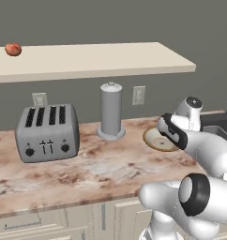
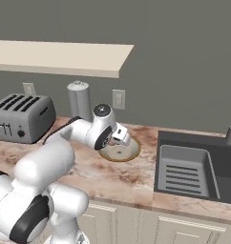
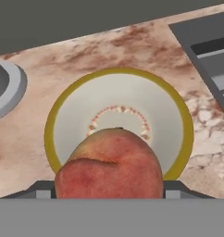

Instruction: Pick the peachs from the cabinet and place them in one bowl. Pick the squash from the sink and place it in the other bowl.

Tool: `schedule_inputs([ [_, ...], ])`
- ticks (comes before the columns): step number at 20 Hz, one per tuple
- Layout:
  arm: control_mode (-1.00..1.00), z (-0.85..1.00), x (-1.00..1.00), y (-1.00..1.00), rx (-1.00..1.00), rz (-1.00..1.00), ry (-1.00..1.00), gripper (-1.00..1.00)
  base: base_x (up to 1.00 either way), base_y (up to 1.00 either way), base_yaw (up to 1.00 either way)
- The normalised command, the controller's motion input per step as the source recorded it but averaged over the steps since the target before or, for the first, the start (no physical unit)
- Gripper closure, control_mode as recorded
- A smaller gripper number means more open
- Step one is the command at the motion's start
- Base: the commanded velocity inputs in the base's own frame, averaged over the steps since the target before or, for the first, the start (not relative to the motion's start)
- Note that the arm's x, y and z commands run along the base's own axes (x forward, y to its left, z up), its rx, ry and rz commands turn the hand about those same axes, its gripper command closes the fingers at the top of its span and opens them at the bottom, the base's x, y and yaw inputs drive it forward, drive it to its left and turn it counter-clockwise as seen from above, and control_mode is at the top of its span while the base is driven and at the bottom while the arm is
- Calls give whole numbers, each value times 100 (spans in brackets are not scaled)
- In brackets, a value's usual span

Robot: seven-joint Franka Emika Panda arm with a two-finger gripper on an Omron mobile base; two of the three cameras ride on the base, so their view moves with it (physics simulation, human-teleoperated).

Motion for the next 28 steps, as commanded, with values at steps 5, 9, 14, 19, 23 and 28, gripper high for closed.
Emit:
schedule_inputs([
  [5, -100, -23, 17, 0, 0, 0, 3, 100, 0, 0, 0],
  [9, -100, -28, 11, 0, 0, 1, 0, 100, 0, 0, 0],
  [14, -100, -26, 12, 0, 0, 1, 0, 100, 0, 0, 0],
  [19, -100, -16, 1, 2, 0, 0, 0, 100, 0, 0, 0],
  [23, -100, -14, 2, 0, 0, 0, 0, 100, 0, 0, 0],
  [28, -100, -15, 11, 0, 0, 1, 0, 100, 0, 0, 0],
])
